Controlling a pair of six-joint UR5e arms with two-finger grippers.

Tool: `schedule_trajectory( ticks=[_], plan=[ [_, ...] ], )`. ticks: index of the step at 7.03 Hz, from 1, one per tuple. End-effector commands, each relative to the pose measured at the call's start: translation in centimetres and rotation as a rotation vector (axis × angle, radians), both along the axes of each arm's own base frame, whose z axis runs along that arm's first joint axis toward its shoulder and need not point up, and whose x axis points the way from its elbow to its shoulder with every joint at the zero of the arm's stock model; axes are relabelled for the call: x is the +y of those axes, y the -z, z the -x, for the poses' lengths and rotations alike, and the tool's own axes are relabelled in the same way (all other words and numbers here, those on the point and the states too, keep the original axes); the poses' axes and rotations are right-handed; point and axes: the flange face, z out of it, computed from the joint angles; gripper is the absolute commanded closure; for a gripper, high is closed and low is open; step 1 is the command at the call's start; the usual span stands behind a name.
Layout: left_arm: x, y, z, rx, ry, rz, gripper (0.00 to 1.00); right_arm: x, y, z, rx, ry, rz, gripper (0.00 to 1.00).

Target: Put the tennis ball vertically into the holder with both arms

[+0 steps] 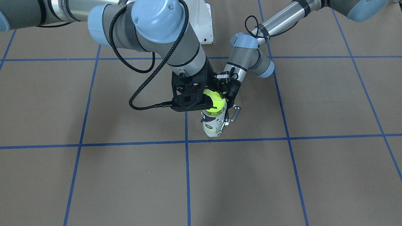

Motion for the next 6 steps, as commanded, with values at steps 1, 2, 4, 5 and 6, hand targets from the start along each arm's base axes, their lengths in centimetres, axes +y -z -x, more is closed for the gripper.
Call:
schedule_trajectory(
  ticks=[1, 2, 4, 5, 6],
  plan=[
    [0.01, -0.09, 0.02, -0.001, 0.0, 0.001, 0.23, 0.17, 0.2, -0.15, -0.004, -0.003, -0.002, 0.0],
    [0.0, 0.01, 0.0, 0.001, 0.0, 0.0, 0.23, 0.19, 0.24, -0.18, -0.004, -0.005, -0.002, 0.0],
    [0.09, 0.01, -0.07, 0.001, -0.002, 0.0, 0.23, 0.19, 0.25, -0.18, -0.004, -0.005, -0.002, 0.0],
    [0.08, 0.03, -0.05, 0.002, 0.0, 0.0, 0.18, 0.19, 0.25, -0.18, -0.004, -0.005, -0.002, 0.0],
    [0.01, 0.03, 0.01, 0.002, 0.0, 0.0, 0.01, 0.19, 0.25, -0.18, -0.004, -0.005, -0.002, 0.0]
  ],
)
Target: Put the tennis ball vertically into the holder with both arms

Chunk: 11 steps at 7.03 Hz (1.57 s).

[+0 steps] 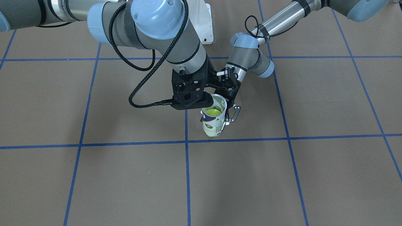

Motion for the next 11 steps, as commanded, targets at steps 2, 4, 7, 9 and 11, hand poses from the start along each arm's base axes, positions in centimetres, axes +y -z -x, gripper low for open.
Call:
schedule_trajectory(
  ticks=[2, 4, 7, 9, 11],
  plan=[
    [0.0, -0.1, 0.0, -0.002, -0.004, 0.001, 0.0, -0.1, 0.1, -0.1, 0.0, -0.003, 0.004, 0.0],
    [0.0, -0.3, 0.2, -0.002, -0.006, 0.003, 0.0, 0.1, 0.4, -0.3, -0.005, -0.004, 0.0, 0.0],
    [0.9, -0.1, 0.4, 0.002, -0.079, 0.006, 0.0, -0.1, 0.0, -0.3, -0.001, -0.008, 0.001, 0.0],
    [1.3, -1.0, 1.1, -0.005, -0.081, 0.009, 0.0, 0.0, 0.1, -0.3, -0.002, -0.008, 0.0, 0.0],
    [2.1, -1.2, 2.3, 0.003, -0.084, 0.007, 0.0, -0.1, 0.2, -0.4, -0.003, -0.009, -0.001, 0.0]
  ],
)
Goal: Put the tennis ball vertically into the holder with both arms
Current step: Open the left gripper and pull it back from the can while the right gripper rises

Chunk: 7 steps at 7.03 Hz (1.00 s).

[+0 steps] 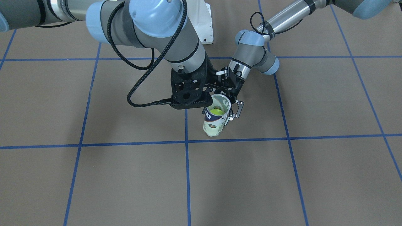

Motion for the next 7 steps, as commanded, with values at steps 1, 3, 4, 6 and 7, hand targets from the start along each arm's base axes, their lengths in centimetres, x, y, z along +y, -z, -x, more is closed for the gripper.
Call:
schedule_trajectory(
  ticks=[1, 3, 4, 6, 7],
  plan=[
    [1.4, -1.6, 2.0, -0.016, -0.007, 0.008, 0.0, -0.2, 0.1, -0.3, -0.001, -0.004, -0.002, 0.0],
    [2.8, -3.5, 4.0, -0.024, -0.015, 0.021, 0.01, -0.4, 0.5, -1.0, -0.009, -0.01, -0.005, 0.0],
    [6.6, -4.6, 4.4, -0.026, -0.07, 0.022, 0.01, -0.6, 0.9, -1.9, -0.02, -0.013, -0.009, 0.0],
    [11.4, -6.1, 8.5, -0.028, -0.142, 0.024, 0.0, -2.6, 1.0, -5.5, -0.043, -0.028, 0.006, 0.0],
    [13.2, -6.1, 11.6, -0.029, -0.228, 0.034, 0.01, -4.3, 0.5, -8.6, -0.052, -0.045, 0.008, 0.0]
  ],
)
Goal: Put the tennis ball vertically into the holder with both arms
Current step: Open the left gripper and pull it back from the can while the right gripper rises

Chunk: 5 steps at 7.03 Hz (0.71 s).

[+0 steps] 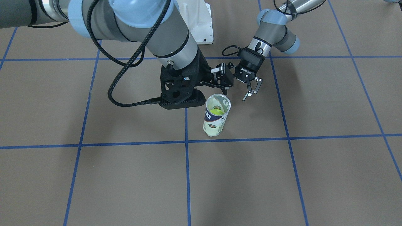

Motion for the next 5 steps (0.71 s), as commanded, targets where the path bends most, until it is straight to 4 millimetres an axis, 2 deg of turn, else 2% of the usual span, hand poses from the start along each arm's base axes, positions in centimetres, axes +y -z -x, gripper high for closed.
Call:
schedule_trajectory(
  ticks=[1, 2, 3, 4, 5],
  plan=[
    [2.9, -0.1, 5.8, -0.032, -0.142, 0.034, 0.0, -3.7, -2.7, -6.7, -0.003, -0.057, 0.004, 0.0],
    [-0.8, -0.5, 8.2, -0.075, -0.077, 0.064, 0.0, -6.0, -7.5, -10.2, 0.035, -0.076, -0.038, 0.0],
    [-5.3, -1.5, 11.3, -0.158, -0.082, 0.159, 0.0, -7.6, -14.0, -14.5, 0.092, -0.071, -0.133, 0.0],
    [-9.4, -3.4, 15.5, -0.251, -0.072, 0.281, 0.0, -8.4, -19.5, -17.6, 0.134, -0.047, -0.189, 0.0],
    [-12.7, -3.6, 19.1, -0.279, -0.042, 0.349, 0.0, -8.8, -23.9, -19.6, 0.168, -0.023, -0.218, 0.0]
  ],
)
